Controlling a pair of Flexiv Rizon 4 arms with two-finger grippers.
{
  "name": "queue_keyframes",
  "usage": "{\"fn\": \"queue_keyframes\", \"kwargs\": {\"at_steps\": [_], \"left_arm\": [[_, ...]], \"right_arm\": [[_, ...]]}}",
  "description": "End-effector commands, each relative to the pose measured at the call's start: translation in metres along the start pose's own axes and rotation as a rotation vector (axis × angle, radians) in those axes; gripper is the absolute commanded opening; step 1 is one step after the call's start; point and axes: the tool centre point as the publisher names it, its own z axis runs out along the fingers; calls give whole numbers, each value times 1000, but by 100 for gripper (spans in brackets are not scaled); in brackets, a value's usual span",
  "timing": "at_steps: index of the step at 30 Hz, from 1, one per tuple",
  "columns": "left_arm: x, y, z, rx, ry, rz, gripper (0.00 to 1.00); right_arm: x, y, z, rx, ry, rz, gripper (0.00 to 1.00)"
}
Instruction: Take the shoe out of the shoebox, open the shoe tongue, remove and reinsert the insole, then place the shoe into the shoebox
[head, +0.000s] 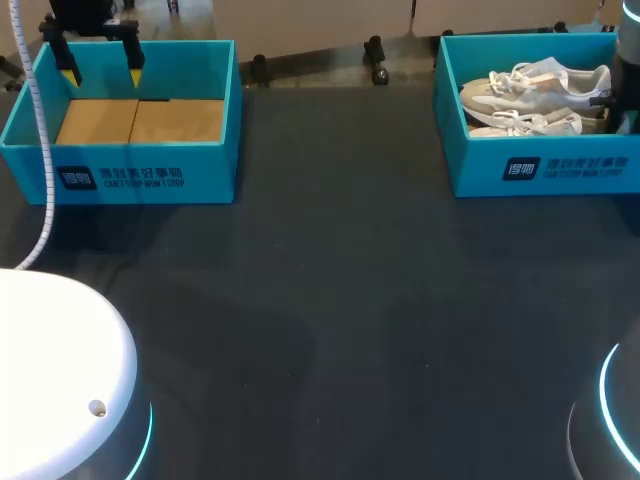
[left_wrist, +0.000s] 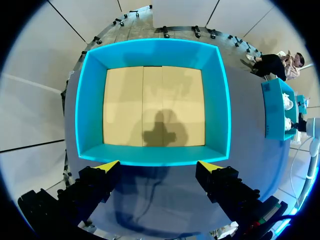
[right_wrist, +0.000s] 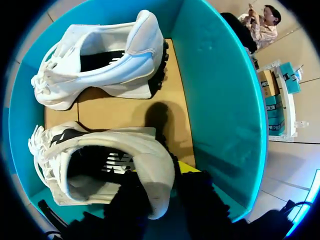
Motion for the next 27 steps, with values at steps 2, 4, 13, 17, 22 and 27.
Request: {"fn": "queue_keyframes", "kwargs": {"at_steps": [2, 4, 13, 17, 22, 27], "left_arm": [[0, 0, 0, 0, 0, 0, 100], [0, 0, 0, 0, 0, 0, 100], [0, 0, 0, 0, 0, 0, 100], [0, 0, 0, 0, 0, 0, 100], [0, 0, 0, 0, 0, 0, 100], [0, 0, 0, 0, 0, 0, 100]], "right_arm": [[0, 0, -11, 28, -55, -8, 0], [-2, -1, -20, 29, -51, -2, 0], [-7, -1, -77, 72, -61, 43, 0], [-11, 1, -105, 65, -75, 58, 0], [-14, 6, -134, 62, -124, 65, 0], [-20, 9, -156, 55, -163, 74, 0]]}}
